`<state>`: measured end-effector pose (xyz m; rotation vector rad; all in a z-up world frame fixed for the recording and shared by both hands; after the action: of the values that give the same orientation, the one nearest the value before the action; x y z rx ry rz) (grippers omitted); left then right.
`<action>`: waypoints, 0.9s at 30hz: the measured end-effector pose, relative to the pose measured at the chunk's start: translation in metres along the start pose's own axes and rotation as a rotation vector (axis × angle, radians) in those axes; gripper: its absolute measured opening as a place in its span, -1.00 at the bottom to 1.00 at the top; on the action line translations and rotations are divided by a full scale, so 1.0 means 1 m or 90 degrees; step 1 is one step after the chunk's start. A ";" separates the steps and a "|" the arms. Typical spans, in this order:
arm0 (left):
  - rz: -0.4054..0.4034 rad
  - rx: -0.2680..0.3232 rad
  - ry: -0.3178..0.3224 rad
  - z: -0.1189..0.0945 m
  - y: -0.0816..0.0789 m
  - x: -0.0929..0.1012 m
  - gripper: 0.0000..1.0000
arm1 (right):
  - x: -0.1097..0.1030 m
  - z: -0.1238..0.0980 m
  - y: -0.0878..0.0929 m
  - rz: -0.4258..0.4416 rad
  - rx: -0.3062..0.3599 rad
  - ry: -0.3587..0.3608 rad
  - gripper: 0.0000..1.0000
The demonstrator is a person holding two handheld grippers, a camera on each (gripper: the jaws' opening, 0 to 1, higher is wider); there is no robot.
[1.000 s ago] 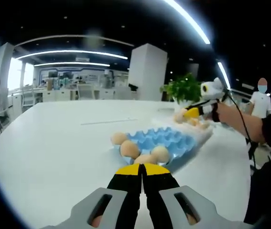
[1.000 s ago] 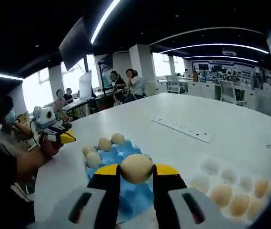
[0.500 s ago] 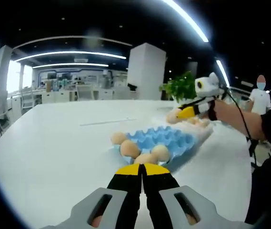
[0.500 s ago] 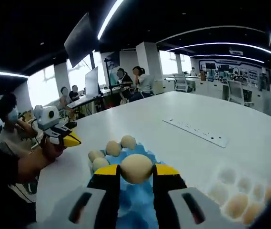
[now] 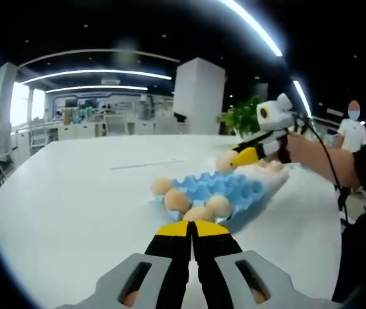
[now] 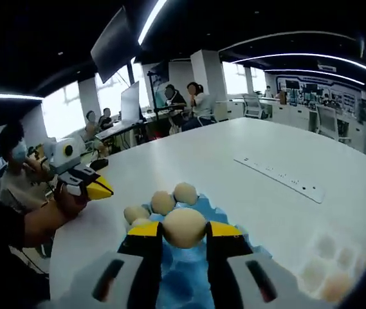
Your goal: Pick up the eggs on the table and place them into the egg tray on the table
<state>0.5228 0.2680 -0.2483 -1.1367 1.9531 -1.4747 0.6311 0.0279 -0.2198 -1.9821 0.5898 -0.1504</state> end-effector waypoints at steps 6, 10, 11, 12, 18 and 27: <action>-0.002 0.000 0.003 0.001 0.000 0.000 -1.00 | -0.006 0.013 -0.002 -0.006 -0.017 -0.013 -0.45; -0.001 0.000 0.003 0.002 -0.001 -0.003 -0.99 | -0.011 0.024 -0.005 -0.014 -0.031 -0.022 -0.45; -0.001 0.000 0.003 0.003 -0.001 -0.005 -0.99 | -0.012 0.025 -0.005 -0.014 -0.035 -0.025 -0.45; -0.002 0.000 0.003 0.003 -0.001 -0.006 -0.99 | -0.013 0.029 -0.005 -0.015 -0.041 -0.028 -0.45; -0.004 0.004 0.002 0.003 -0.002 -0.011 -0.99 | -0.017 0.041 -0.006 -0.026 -0.062 -0.036 -0.45; -0.001 0.011 0.000 0.004 -0.005 -0.020 -0.99 | -0.012 0.057 -0.008 -0.027 -0.107 -0.041 -0.45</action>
<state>0.5386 0.2818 -0.2477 -1.1310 1.9365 -1.4896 0.6435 0.0826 -0.2385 -2.1542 0.5332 -0.0638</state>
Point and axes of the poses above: the point that each gripper's makers call its tool centre point, and the gripper's own axes: z roughly forward along the fingers, x roughly to its right, y roughly out of its underside, the point moved 8 cm from there along -z, roughly backward along the fingers, and after that the axes turned 3 degrees about -x, right-handed, at the moved point
